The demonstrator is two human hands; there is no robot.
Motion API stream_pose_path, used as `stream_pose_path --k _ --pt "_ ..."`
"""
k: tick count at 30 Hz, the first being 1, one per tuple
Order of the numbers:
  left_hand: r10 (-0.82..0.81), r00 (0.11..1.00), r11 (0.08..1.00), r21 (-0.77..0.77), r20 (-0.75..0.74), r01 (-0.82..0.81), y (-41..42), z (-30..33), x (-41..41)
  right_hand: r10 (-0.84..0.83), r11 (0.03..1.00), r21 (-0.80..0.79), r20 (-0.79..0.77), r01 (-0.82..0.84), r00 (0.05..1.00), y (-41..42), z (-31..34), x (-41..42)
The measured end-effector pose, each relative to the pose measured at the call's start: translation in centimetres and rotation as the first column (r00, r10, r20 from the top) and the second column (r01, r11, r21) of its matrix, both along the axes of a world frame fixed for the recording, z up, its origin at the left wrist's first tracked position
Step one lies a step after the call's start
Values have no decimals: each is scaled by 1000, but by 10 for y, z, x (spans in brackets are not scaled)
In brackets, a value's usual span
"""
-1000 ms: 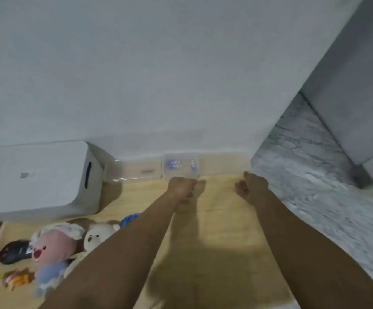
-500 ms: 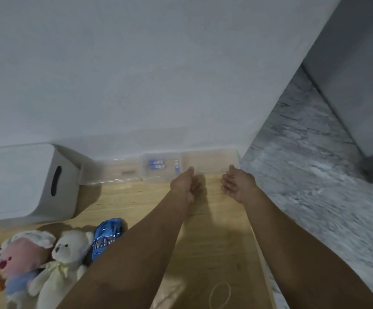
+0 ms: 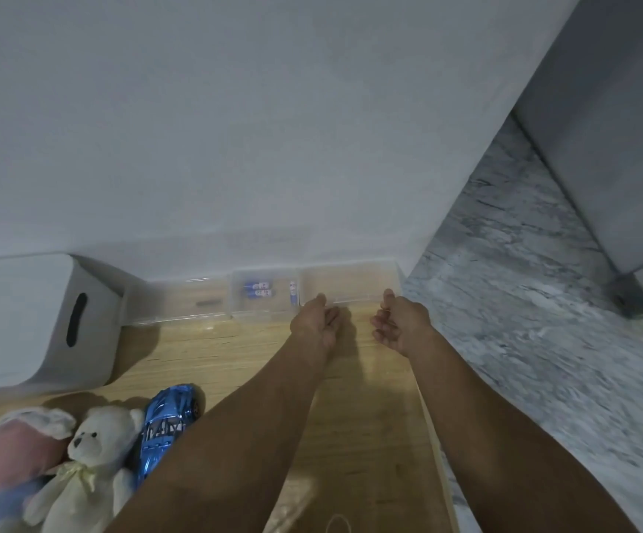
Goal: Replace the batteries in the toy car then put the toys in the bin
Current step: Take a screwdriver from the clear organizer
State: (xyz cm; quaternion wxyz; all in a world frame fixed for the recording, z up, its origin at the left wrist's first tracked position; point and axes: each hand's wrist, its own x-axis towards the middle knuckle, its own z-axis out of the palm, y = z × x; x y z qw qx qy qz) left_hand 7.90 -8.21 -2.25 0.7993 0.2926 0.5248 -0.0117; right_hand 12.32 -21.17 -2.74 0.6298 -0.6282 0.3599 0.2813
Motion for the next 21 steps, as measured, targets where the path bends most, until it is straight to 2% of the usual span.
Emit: stream_pose_path --k 5,13,18,21 --pt "48 999 998 -38 -1 -48 -2 2 2 25 999 -31 0 -25 1000 -2 7 3" --pt "120 991 985 -134 63 -111 2 5 1 31 999 27 21 -32 999 -4 16 1" --pt "8 1000 990 -142 20 -5 13 11 -10 50 999 -1 27 -50 998 -4 14 -3" --pt "-14 1000 996 -84 -14 13 24 9 -23 101 995 17 9 -101 995 5 13 -10"
